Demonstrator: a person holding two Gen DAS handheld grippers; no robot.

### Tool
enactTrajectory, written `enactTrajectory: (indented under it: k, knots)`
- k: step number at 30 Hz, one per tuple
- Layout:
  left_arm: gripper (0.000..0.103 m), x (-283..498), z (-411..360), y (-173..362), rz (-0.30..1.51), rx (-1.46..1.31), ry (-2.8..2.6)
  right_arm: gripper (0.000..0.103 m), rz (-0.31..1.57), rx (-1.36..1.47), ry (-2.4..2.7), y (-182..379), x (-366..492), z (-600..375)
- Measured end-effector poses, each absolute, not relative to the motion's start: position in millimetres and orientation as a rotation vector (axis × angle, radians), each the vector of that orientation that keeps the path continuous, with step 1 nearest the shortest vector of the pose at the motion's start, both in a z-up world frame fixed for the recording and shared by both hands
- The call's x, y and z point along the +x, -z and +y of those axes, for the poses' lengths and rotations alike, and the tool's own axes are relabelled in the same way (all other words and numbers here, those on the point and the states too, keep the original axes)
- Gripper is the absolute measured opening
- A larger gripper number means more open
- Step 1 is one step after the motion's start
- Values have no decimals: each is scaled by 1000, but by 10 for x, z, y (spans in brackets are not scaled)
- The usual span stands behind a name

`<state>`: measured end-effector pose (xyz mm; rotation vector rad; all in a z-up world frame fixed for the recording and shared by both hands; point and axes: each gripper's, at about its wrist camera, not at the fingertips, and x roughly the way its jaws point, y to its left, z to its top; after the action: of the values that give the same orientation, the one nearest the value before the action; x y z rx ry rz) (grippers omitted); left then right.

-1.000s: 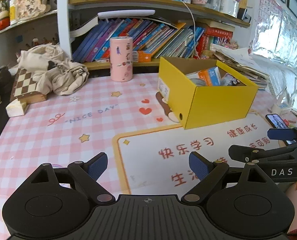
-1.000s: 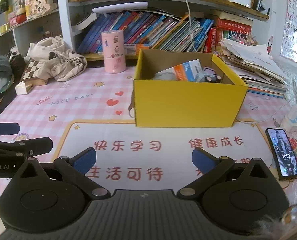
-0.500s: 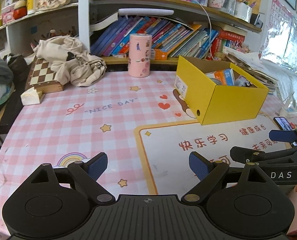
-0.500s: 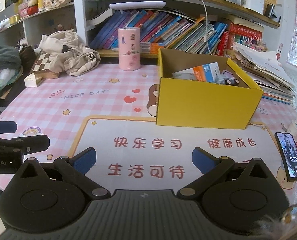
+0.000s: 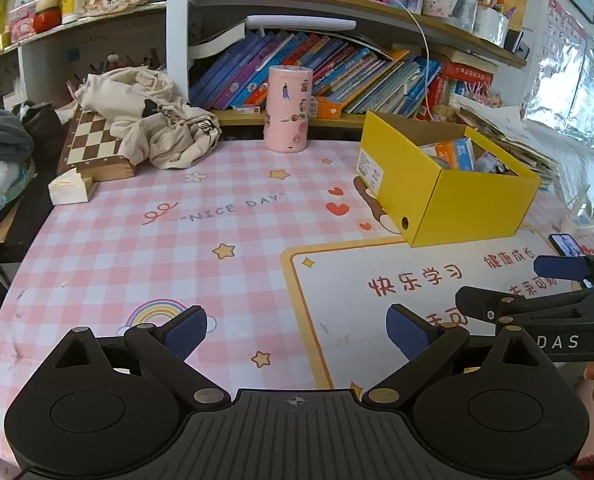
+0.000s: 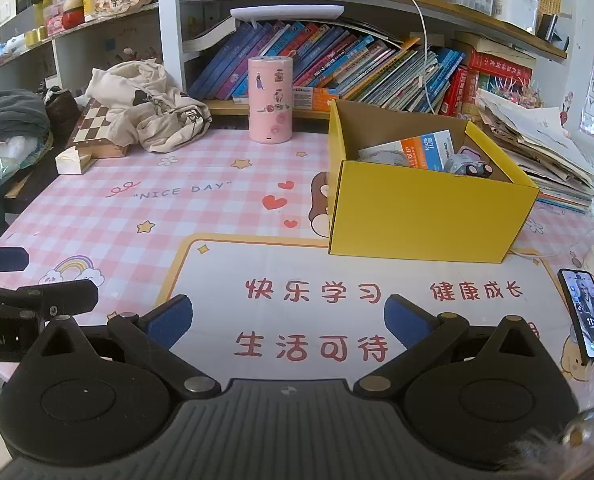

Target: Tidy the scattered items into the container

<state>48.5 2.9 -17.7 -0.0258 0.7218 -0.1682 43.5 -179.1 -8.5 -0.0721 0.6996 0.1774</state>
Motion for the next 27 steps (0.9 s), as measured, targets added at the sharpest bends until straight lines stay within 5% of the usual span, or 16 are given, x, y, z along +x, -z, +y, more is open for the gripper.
enactTrajectory:
  k: [27]
  knots:
    - [102, 531, 69, 187, 727, -32, 180, 103, 706, -86, -184, 106, 500, -1804]
